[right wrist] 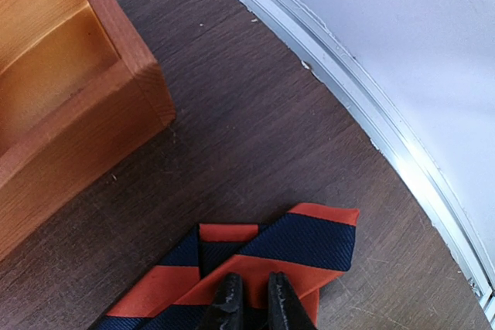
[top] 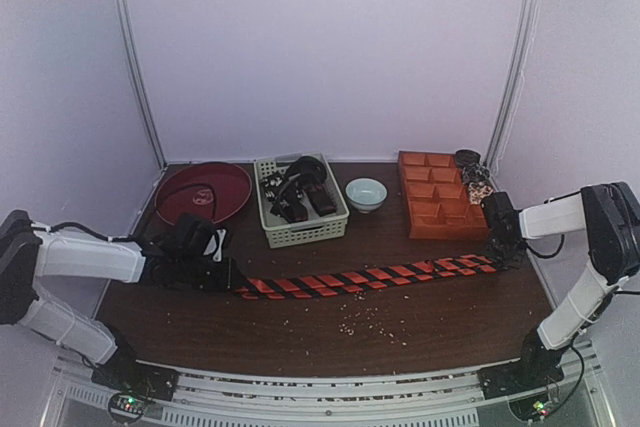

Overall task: Roll the ties
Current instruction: Fold the tie at the center of the board.

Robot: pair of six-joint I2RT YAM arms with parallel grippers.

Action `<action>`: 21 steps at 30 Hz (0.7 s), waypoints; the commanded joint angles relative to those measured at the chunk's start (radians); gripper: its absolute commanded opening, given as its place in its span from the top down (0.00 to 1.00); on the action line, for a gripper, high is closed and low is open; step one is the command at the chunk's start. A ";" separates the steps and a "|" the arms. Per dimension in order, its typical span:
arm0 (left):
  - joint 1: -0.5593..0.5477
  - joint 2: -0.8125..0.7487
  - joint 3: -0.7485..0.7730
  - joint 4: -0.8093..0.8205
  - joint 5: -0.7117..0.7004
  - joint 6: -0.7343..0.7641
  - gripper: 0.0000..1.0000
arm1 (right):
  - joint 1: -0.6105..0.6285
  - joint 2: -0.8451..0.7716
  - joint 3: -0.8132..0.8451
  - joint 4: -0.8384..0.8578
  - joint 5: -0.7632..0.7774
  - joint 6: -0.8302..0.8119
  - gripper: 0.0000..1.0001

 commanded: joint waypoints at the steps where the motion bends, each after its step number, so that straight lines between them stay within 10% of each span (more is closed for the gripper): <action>1: -0.004 0.047 -0.034 0.080 0.005 -0.012 0.91 | -0.015 0.007 -0.022 -0.035 -0.015 0.007 0.86; 21: -0.004 0.009 -0.053 0.020 -0.101 -0.050 0.89 | -0.042 -0.023 -0.027 -0.050 -0.043 0.007 0.87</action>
